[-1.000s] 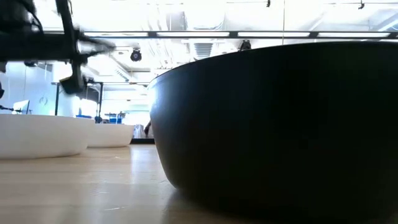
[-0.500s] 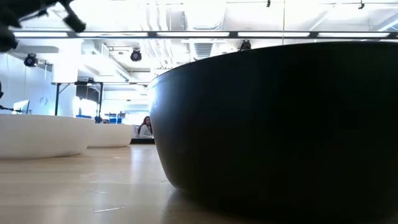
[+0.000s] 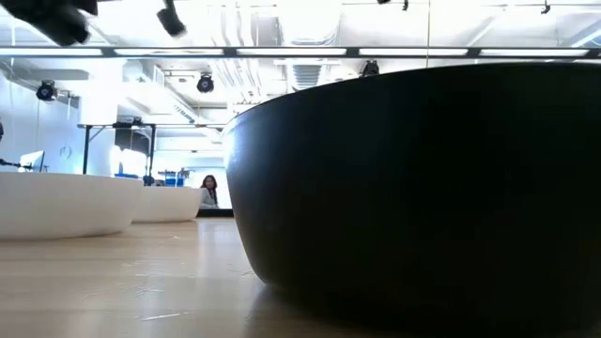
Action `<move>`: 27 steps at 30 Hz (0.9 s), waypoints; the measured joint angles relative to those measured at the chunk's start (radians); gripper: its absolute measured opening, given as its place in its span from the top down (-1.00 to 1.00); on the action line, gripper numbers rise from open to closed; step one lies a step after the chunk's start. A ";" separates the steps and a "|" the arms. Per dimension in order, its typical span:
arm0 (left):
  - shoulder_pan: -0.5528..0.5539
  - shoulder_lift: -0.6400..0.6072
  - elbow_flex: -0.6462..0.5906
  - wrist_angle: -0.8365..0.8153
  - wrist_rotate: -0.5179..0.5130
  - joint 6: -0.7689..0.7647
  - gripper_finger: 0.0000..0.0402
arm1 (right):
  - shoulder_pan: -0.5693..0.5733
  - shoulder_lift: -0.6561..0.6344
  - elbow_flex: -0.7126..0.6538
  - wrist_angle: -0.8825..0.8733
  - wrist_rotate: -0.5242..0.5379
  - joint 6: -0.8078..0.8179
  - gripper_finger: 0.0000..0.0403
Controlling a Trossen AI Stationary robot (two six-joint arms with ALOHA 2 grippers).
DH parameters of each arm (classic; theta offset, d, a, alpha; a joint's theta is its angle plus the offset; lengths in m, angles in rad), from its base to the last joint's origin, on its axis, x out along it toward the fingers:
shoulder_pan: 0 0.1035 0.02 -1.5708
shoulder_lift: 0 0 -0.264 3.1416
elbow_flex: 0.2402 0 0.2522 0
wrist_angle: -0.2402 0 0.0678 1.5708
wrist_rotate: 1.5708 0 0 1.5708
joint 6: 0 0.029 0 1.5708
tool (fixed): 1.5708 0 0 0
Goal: Nest bowls inside each other
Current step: Stack the white bowl on the center gray bowl
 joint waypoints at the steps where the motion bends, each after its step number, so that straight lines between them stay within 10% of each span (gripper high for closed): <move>1: -0.001 0.019 0.008 -0.004 -0.002 0.027 1.00 | 0.001 -0.003 -0.001 -0.040 0.000 0.012 0.96; 7: -0.001 0.032 0.070 -0.111 0.019 0.137 1.00 | 0.005 -0.031 -0.001 -0.264 0.000 0.050 0.96; 20: -0.004 -0.064 0.567 -1.579 -0.035 0.224 1.00 | 0.015 -0.046 -0.010 -0.313 0.123 -0.010 0.96; 27: -0.003 -0.052 0.650 -1.811 -0.156 0.343 1.00 | 0.014 -0.035 -0.011 -0.286 0.231 -0.011 0.96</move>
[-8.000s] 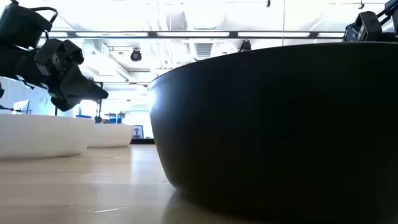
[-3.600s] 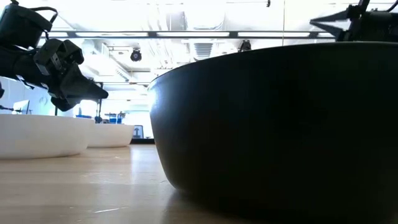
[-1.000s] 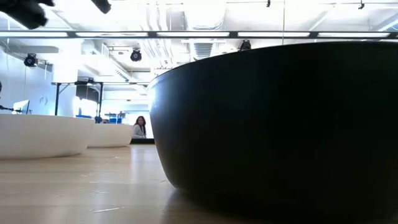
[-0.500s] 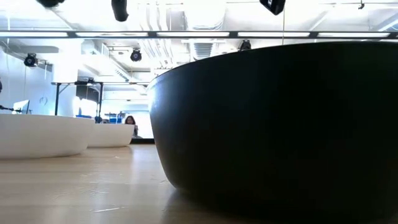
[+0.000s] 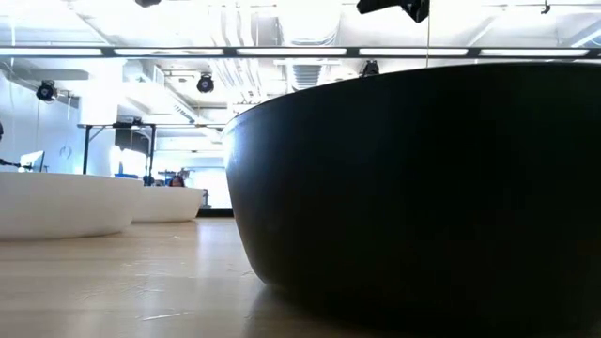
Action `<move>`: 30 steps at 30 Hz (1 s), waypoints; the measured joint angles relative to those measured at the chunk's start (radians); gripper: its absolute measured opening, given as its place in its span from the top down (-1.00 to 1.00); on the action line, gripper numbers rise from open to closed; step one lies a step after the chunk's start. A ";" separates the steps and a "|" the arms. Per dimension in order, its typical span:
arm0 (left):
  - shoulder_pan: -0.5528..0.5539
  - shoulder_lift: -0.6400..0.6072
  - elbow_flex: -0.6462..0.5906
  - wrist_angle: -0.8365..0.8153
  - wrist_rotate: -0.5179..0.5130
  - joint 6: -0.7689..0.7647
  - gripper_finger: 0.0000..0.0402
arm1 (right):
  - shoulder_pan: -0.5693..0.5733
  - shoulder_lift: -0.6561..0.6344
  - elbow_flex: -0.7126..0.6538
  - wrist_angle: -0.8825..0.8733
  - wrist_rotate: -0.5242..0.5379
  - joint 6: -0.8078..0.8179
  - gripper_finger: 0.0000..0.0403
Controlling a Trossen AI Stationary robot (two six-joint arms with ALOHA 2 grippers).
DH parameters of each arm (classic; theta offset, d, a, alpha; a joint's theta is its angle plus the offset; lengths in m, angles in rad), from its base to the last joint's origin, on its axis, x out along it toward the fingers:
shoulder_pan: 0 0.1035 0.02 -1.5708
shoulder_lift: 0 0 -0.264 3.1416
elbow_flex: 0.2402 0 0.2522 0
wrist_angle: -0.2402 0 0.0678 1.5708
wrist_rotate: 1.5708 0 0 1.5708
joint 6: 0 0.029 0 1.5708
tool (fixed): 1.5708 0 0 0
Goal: Nest bowls inside each other
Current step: Stack the white bowl on the center gray bowl
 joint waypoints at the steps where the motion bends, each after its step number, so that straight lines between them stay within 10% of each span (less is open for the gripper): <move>1: 0.000 0.000 -0.004 -0.002 -0.014 0.021 1.00 | 0.000 0.002 0.000 0.007 0.001 0.001 0.96; 13: 0.001 0.033 -0.085 -0.075 -0.039 0.247 1.00 | -0.003 0.092 -0.013 -0.001 0.002 0.023 0.96; 30: -0.002 0.019 -0.139 -0.415 0.187 -0.006 1.00 | -0.005 0.128 -0.009 -0.264 -0.092 0.255 0.89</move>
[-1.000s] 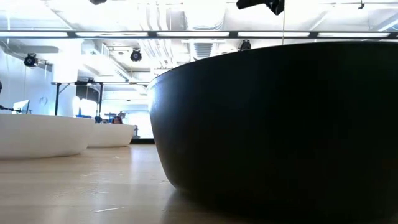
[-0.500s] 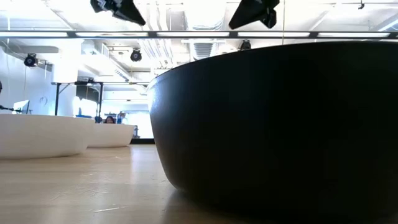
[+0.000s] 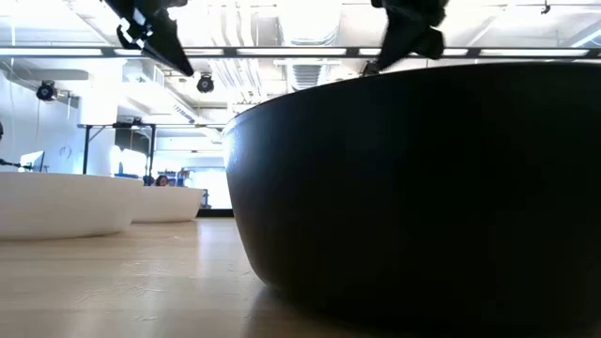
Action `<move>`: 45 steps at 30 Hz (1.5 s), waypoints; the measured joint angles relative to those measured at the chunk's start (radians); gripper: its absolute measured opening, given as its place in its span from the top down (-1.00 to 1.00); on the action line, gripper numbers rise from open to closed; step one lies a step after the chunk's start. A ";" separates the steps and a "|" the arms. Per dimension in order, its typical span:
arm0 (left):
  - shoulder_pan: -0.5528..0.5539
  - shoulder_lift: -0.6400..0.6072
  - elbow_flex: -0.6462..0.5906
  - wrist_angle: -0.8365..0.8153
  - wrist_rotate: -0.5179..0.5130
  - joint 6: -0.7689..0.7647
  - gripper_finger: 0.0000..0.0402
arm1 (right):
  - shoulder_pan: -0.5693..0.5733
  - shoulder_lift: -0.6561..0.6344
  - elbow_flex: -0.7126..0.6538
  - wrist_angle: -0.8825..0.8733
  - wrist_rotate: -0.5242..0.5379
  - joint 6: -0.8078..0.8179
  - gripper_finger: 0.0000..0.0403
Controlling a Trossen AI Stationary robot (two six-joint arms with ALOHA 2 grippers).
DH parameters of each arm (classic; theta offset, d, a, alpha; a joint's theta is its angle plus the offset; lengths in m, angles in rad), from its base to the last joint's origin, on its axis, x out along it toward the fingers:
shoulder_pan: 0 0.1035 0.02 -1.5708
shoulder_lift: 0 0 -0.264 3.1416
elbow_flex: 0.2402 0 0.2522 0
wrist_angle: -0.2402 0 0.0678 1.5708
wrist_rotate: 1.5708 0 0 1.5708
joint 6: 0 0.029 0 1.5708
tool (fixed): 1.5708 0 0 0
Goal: Nest bowls inside each other
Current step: Stack the white bowl on the center gray bowl
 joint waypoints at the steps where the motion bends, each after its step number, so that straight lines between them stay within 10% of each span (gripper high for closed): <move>1: 0.000 0.001 -0.001 -0.004 0.015 -0.001 1.00 | 0.000 -0.001 -0.003 -0.039 -0.009 0.013 0.86; 15: 0.000 -0.002 -0.094 -0.003 0.098 0.006 1.00 | 0.000 -0.016 -0.022 -0.617 -0.067 0.235 0.26; 24: 0.000 -0.002 -0.142 0.059 0.110 0.038 1.00 | 0.000 -0.018 -0.123 -0.624 -0.138 0.358 0.23; 45: 0.002 -0.002 -0.145 0.107 0.113 0.111 1.00 | 0.000 -0.004 -0.383 -0.409 -0.239 -0.170 0.28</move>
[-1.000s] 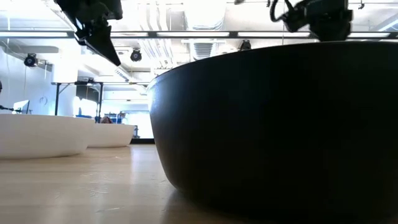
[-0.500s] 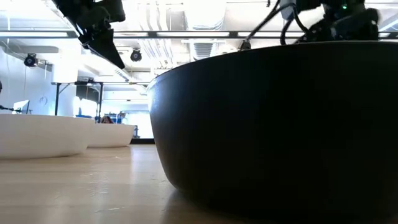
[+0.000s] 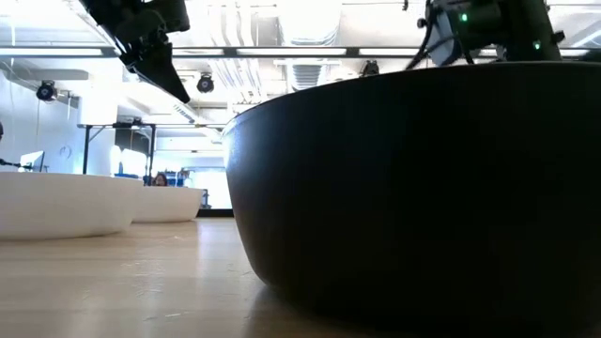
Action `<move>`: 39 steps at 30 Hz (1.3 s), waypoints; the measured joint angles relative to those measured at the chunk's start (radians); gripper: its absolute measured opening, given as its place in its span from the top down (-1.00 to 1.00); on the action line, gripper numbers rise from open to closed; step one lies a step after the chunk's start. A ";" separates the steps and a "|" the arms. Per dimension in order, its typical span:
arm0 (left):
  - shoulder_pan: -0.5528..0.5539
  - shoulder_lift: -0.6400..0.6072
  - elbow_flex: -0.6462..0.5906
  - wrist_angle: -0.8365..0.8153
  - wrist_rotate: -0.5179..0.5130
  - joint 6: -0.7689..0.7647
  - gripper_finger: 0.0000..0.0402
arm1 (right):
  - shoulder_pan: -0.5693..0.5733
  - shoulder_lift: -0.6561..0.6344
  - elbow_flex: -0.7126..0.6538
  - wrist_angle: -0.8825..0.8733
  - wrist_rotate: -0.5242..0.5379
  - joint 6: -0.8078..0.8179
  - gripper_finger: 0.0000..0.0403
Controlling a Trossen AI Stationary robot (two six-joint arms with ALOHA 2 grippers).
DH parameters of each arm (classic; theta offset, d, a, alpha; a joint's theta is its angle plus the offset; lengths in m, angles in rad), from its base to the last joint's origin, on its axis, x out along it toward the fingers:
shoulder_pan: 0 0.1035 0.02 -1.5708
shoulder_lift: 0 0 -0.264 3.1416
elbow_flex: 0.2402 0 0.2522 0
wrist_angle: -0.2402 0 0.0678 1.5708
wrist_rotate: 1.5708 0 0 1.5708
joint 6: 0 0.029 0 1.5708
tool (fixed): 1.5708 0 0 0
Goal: Nest bowls inside each other
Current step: Stack the white bowl on the center gray bowl
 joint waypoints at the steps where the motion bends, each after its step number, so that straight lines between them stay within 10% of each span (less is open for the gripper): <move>1: 0.000 0.000 0.000 0.000 0.000 0.000 1.00 | 0.000 0.003 -0.012 0.010 0.000 0.000 0.28; 13: 0.000 0.000 0.001 0.072 0.003 -0.003 1.00 | 0.000 0.010 -0.119 0.123 -0.019 -0.002 0.36; 23: 0.000 0.000 0.002 0.124 0.003 -0.003 1.00 | 0.000 0.010 -0.119 0.185 -0.135 0.001 0.92; 39: 0.000 0.000 0.002 0.160 0.004 -0.003 1.00 | 0.000 -0.074 -0.077 0.276 -0.171 -0.120 0.96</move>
